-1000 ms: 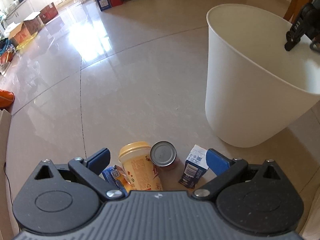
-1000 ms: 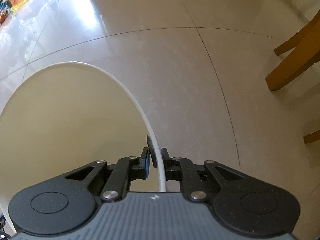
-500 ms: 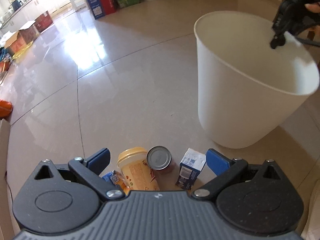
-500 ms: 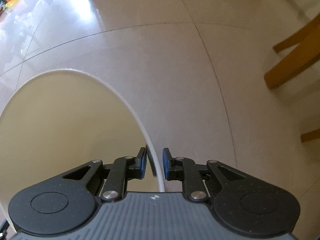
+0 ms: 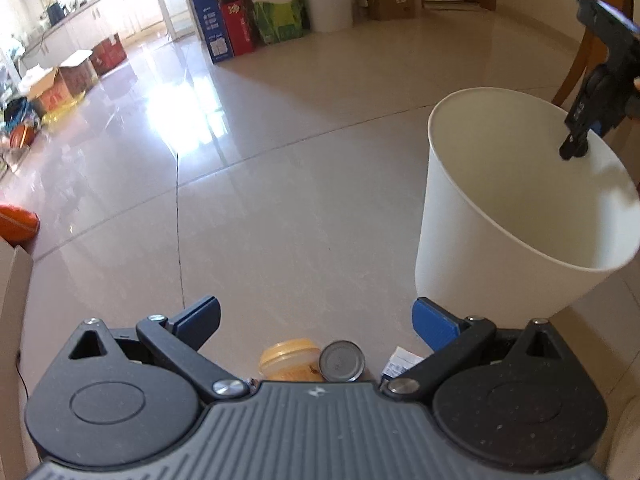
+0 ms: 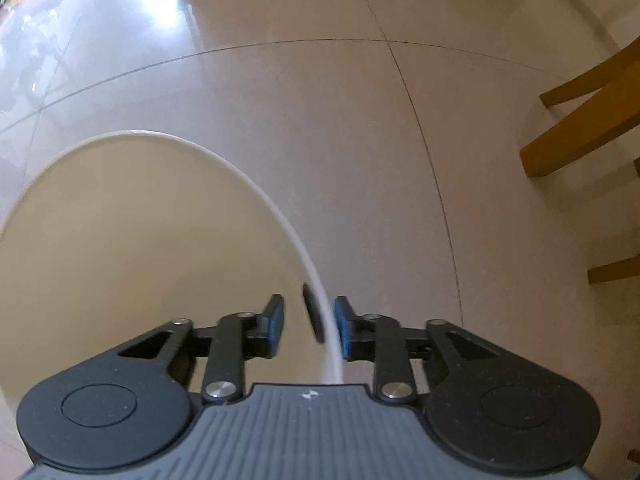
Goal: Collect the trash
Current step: 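Lower the left gripper toward the half orange peel beside the pile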
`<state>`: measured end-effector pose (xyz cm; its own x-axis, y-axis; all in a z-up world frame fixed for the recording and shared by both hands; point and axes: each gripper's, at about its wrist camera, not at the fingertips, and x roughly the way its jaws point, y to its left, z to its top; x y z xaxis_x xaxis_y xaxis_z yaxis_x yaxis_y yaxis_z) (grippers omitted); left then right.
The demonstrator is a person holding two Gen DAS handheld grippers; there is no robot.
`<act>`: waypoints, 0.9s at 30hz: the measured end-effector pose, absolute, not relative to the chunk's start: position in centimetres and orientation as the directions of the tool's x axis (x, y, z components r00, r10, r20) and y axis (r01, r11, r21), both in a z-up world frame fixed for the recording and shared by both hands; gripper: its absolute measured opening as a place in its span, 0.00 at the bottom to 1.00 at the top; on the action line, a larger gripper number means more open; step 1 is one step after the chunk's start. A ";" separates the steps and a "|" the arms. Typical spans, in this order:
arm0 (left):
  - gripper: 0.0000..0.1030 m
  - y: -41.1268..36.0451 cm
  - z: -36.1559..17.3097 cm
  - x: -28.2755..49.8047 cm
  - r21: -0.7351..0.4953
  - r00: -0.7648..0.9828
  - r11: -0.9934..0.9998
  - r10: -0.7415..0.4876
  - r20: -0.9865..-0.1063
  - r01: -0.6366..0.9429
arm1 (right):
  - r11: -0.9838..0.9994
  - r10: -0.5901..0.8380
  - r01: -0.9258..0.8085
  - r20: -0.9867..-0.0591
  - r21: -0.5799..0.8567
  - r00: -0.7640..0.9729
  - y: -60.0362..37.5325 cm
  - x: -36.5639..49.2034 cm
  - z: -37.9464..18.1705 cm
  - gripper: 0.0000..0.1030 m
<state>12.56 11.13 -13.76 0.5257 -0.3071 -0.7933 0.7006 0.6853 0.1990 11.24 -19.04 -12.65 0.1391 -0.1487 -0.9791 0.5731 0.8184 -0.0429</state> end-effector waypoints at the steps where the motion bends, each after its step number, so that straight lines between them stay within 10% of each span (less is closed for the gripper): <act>1: 0.99 11.1 -13.9 12.6 0.203 0.529 0.691 -0.296 -0.795 0.693 | 0.814 -0.156 0.580 -0.978 -0.047 0.139 -19.0 11.3 -12.3 0.33; 27: 0.99 12.7 -25.6 7.0 0.078 0.247 0.504 -0.278 -0.928 0.860 | 0.862 -0.102 0.507 -0.966 0.034 0.238 -19.6 8.9 -12.1 0.15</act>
<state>6.99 12.72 -25.65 0.2473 -0.2779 -0.9282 0.8602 0.5038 0.0783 8.88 -19.55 -12.14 0.2382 -0.1025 -0.9658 0.5065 0.8616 0.0335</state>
